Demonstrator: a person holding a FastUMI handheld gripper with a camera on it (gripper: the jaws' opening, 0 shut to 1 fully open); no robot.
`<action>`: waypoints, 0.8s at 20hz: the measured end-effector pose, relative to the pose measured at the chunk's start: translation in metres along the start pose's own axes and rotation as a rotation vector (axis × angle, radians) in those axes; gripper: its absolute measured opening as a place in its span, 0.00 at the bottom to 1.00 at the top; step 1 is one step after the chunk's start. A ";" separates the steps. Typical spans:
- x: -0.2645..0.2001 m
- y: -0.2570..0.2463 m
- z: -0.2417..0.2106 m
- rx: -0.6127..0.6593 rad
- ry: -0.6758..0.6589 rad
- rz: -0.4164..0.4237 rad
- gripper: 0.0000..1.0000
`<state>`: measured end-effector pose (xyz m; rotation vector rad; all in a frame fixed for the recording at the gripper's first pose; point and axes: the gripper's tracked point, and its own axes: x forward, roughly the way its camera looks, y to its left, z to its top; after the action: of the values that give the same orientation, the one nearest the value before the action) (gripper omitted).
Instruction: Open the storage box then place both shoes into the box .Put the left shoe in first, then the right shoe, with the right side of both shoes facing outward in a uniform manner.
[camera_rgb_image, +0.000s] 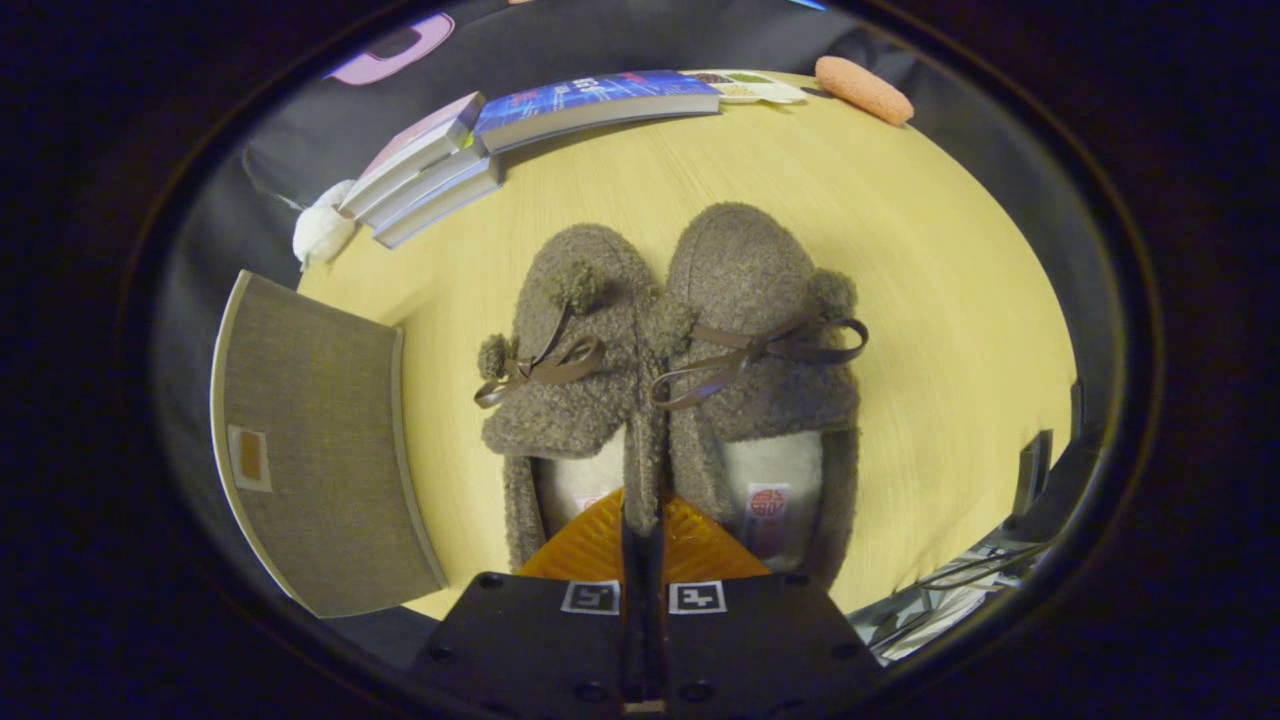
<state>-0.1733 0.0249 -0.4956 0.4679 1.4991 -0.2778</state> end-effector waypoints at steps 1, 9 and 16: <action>0.000 0.000 0.000 -0.001 -0.001 0.003 0.04; 0.000 0.001 0.000 -0.009 -0.014 0.013 0.04; -0.006 0.004 0.005 0.007 -0.058 0.060 0.03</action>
<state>-0.1677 0.0253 -0.4893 0.5054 1.4256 -0.2473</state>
